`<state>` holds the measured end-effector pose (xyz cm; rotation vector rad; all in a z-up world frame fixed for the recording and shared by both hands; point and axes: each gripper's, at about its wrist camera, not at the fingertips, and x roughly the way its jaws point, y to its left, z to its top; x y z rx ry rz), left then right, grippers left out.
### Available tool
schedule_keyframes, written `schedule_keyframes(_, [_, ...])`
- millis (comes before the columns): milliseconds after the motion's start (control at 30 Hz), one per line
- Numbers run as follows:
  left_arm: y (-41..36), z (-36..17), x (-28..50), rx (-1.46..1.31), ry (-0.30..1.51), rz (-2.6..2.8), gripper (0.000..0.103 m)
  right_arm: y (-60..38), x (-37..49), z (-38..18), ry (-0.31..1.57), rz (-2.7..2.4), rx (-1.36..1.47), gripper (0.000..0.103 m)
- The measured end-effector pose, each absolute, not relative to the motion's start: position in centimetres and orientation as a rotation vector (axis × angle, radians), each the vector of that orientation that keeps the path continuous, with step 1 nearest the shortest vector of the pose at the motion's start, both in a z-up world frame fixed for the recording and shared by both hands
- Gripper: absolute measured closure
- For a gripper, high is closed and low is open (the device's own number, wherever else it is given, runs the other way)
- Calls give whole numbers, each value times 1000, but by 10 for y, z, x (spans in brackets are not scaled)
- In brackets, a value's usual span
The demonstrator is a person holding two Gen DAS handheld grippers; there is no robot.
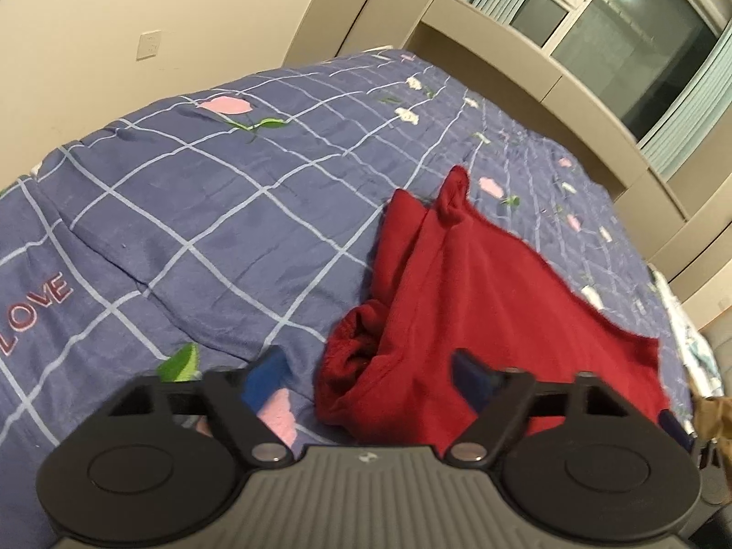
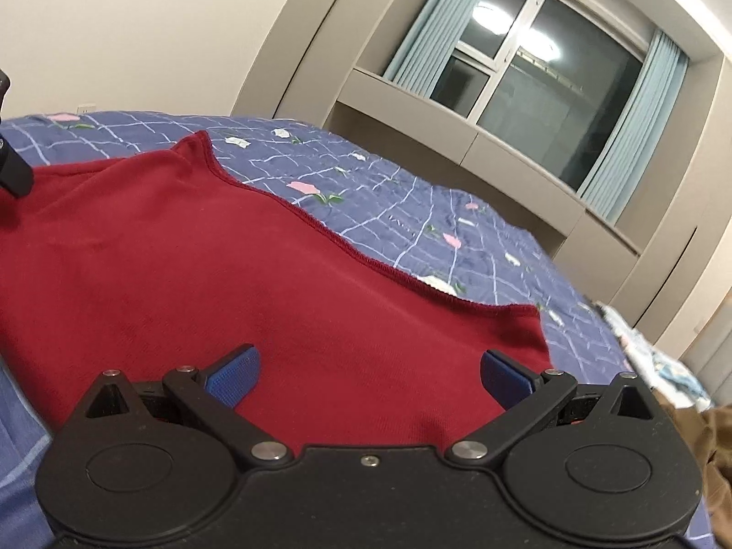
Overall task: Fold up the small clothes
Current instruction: 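Grasp the folded sweater edge with the left gripper, then lift the sweater edge with the left gripper and fold it over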
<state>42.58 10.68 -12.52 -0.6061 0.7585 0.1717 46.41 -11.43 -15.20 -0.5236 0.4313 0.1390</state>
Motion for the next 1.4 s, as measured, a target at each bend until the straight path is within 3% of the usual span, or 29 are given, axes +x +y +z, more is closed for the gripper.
schedule_keyframes(33, [107, -126, 426, -616, 759, 156, 47, -114, 465, -152, 431, 139, -523, 1])
schedule_keyframes(167, [106, -131, 428, -622, 770, 157, 47, -118, 465, -151, 437, 146, -499, 1])
schedule_keyframes(267, [105, -133, 430, -639, 765, 138, 32, -118, 464, -152, 433, 147, -498, 1])
schedule_keyframes(400, [103, -134, 433, -642, 769, 136, 30, -118, 464, -153, 432, 148, -493, 1])
schedule_keyframes(467, [103, -133, 433, -643, 771, 152, 38, -118, 464, -154, 431, 148, -493, 1])
schedule_keyframes(533, [104, -133, 433, -648, 773, 170, 68, -118, 464, -154, 431, 148, -492, 1])
schedule_keyframes(633, [109, -135, 433, -687, 778, 171, 77, -120, 464, -153, 431, 151, -486, 1])
schedule_keyframes(1067, [107, -138, 433, -752, 794, 237, 70, -125, 465, -152, 438, 162, -453, 1])
schedule_keyframes(1100, [107, -138, 434, -753, 794, 242, 72, -124, 466, -152, 438, 163, -452, 1])
schedule_keyframes(1200, [102, -131, 433, -734, 766, 238, 91, -125, 466, -152, 437, 163, -451, 1])
schedule_keyframes(1400, [77, -94, 428, -631, 611, 114, 95, -125, 465, -151, 435, 164, -448, 1])
